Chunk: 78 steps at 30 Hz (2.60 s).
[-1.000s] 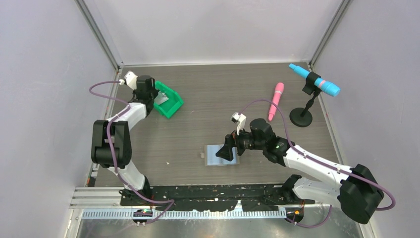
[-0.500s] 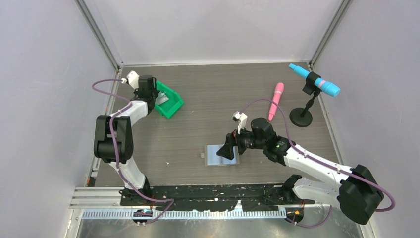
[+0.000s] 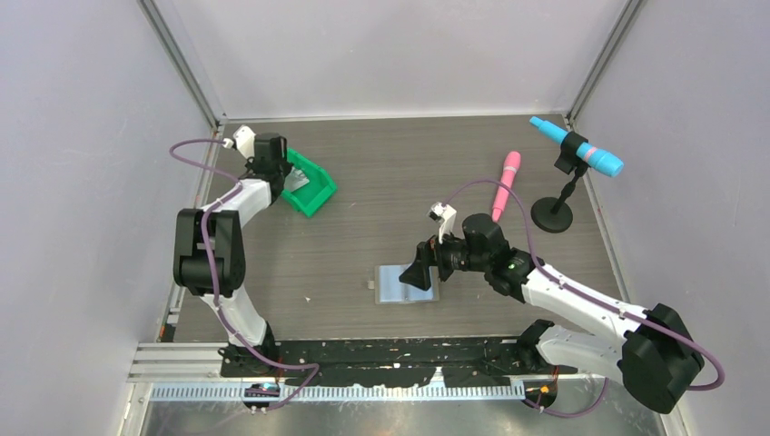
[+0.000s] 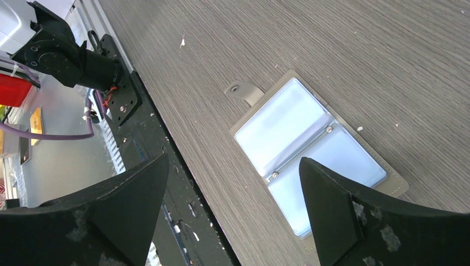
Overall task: Take the credit cards out of the card holder
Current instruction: Place the credit card in the storage box, then remove the credit card from the card holder.
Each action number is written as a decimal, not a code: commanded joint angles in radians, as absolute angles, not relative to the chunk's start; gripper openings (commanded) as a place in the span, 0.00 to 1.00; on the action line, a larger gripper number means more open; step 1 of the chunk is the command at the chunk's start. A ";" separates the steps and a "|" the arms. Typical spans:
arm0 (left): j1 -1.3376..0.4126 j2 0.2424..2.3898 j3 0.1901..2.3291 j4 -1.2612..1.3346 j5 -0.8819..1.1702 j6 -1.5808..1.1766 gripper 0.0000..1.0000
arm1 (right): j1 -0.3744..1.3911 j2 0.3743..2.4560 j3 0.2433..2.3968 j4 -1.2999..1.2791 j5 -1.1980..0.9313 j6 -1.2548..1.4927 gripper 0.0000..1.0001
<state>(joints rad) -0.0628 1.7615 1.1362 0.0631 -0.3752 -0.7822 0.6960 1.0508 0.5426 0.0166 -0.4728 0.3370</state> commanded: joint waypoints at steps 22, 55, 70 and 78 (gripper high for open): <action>-0.056 1.603 1.342 -0.346 -0.204 -0.709 0.31 | 0.679 0.963 0.592 -0.087 -0.410 0.403 0.95; -0.610 1.202 0.696 -0.349 0.336 -0.607 0.57 | 0.681 0.868 0.482 -0.163 -0.227 0.681 0.92; -0.642 1.431 0.675 -0.194 0.387 -0.628 0.48 | 0.683 0.855 0.477 -0.185 -0.204 0.693 0.90; -0.645 1.448 0.657 -0.168 0.390 -0.635 0.25 | 0.687 0.868 0.476 -0.167 -0.208 0.703 0.90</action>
